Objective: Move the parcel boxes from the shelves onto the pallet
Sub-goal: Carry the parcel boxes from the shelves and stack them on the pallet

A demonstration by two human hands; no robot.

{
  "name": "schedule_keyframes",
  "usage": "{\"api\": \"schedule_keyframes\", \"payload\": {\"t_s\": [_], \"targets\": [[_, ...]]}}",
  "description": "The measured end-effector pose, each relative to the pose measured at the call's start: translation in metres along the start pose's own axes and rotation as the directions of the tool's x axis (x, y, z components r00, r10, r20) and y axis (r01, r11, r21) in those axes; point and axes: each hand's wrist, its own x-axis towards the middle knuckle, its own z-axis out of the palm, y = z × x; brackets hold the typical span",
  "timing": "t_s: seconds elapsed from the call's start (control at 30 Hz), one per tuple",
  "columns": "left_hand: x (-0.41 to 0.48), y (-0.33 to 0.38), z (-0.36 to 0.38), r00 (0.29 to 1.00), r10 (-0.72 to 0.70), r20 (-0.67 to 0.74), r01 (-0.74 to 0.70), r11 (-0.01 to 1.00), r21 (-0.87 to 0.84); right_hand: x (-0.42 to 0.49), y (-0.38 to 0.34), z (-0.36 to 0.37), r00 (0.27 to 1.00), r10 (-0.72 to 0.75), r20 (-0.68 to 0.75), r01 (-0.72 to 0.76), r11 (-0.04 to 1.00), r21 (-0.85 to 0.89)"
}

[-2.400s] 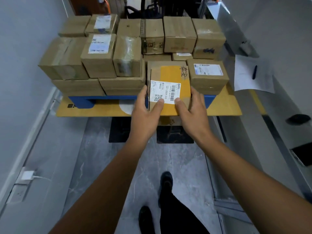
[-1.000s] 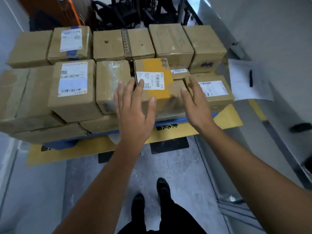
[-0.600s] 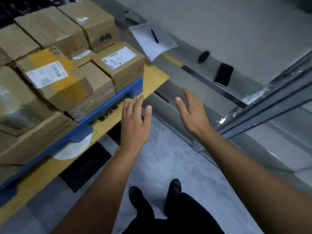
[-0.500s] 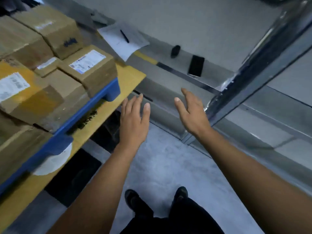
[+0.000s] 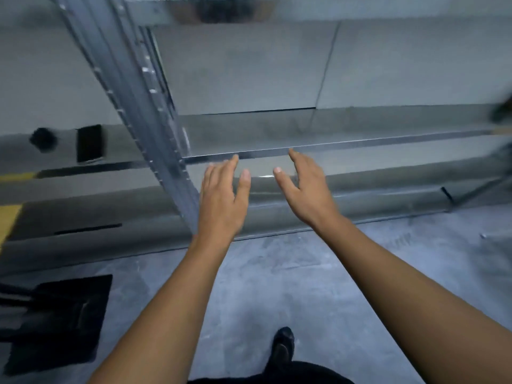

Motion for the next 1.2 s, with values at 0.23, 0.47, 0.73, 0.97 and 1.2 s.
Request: {"api": "schedule_keyframes", "payload": {"t_s": [0.23, 0.47, 0.73, 0.97, 1.2], "targets": [[0.021, 0.14, 0.148, 0.954, 0.193, 0.23, -0.192, 0.981, -0.024, -0.017, 0.138, -0.139, 0.955, 0.196, -0.223, -0.19, 0.981, 0.048], [0.023, 0.243, 0.283, 0.818, 0.346, 0.459, -0.341, 0.935, -0.098, -0.052, 0.257, -0.232, 0.813, 0.428, -0.394, -0.415, 0.902, 0.122], [0.056, 0.331, 0.447, 0.675, 0.446, 0.587, -0.39, 0.892, -0.229, -0.033, 0.378, -0.319, 0.674, 0.559, -0.483, -0.573, 0.808, 0.137], [0.115, 0.421, 0.554, 0.636, 0.48, 0.605, -0.377, 0.876, -0.3, 0.02, 0.454, -0.414, 0.627, 0.575, -0.526, -0.631, 0.771, 0.09], [0.147, 0.484, 0.637, 0.589, 0.496, 0.639, -0.408, 0.864, -0.294, 0.06, 0.526, -0.47, 0.572, 0.613, -0.546, -0.665, 0.736, 0.13]]}}
